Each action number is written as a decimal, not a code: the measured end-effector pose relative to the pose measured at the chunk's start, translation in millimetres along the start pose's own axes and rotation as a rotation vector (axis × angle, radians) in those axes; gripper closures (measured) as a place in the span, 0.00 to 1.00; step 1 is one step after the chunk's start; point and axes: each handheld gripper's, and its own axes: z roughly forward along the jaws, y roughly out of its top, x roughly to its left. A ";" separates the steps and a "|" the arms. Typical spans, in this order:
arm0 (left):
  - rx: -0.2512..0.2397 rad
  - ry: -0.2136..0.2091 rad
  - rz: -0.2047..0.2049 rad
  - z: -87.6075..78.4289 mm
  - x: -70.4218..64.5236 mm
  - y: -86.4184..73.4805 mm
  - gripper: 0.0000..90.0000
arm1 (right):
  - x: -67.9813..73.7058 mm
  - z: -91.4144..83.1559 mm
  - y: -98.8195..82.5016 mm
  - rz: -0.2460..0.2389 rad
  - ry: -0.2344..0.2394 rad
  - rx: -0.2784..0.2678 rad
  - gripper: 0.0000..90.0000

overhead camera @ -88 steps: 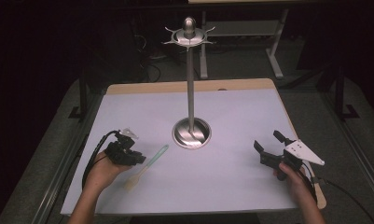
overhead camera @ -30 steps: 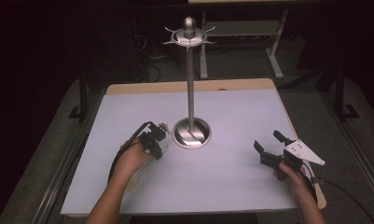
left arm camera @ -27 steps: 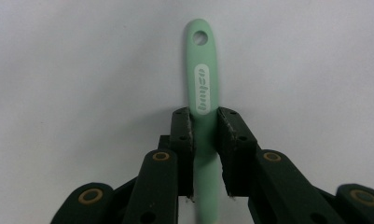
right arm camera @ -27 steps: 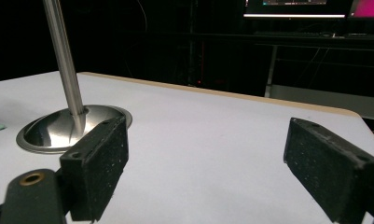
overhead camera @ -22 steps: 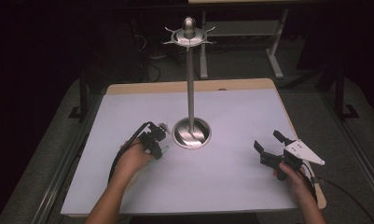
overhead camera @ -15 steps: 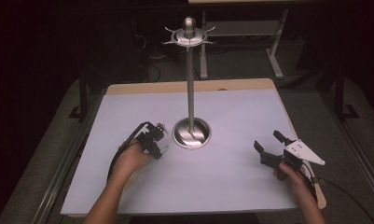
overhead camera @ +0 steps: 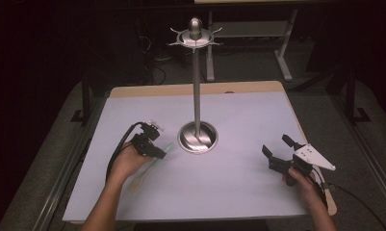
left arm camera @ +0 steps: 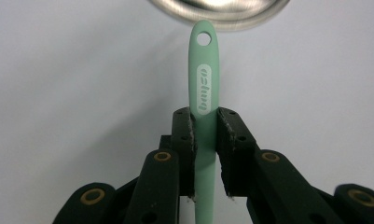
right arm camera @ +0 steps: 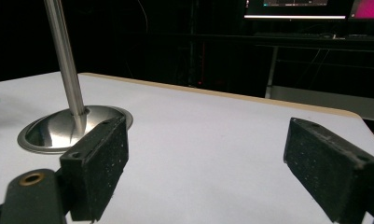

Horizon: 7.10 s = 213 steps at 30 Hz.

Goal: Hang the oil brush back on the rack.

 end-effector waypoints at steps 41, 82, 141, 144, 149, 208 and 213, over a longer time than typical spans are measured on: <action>-0.668 -0.258 0.095 -84.0 21.2 -32.0 0.86 | -0.1 0.1 0.0 0.002 0.001 0.000 0.15; -0.831 -0.276 0.316 -187.4 -0.5 81.4 0.86 | -0.2 -0.3 -0.1 0.007 -0.003 -0.002 0.15; -0.782 -0.251 0.368 -177.1 -10.8 121.0 0.80 | -0.6 -0.7 -0.2 0.009 0.001 -0.006 0.15; -0.766 -0.224 0.367 -177.6 -11.3 118.3 0.74 | -0.6 -0.7 -0.2 0.007 0.001 -0.006 0.15; -0.754 -0.191 0.356 -177.9 -10.6 110.2 0.64 | -0.8 -0.7 -0.2 0.010 0.003 -0.006 0.15; -0.550 0.097 0.072 -48.0 -1.3 -94.9 0.23 | 0.4 -0.4 -0.1 -0.002 -0.002 -0.003 0.15; -0.529 0.114 0.050 -38.8 0.1 -105.1 0.19 | 0.5 -0.3 -0.2 -0.003 -0.002 -0.003 0.15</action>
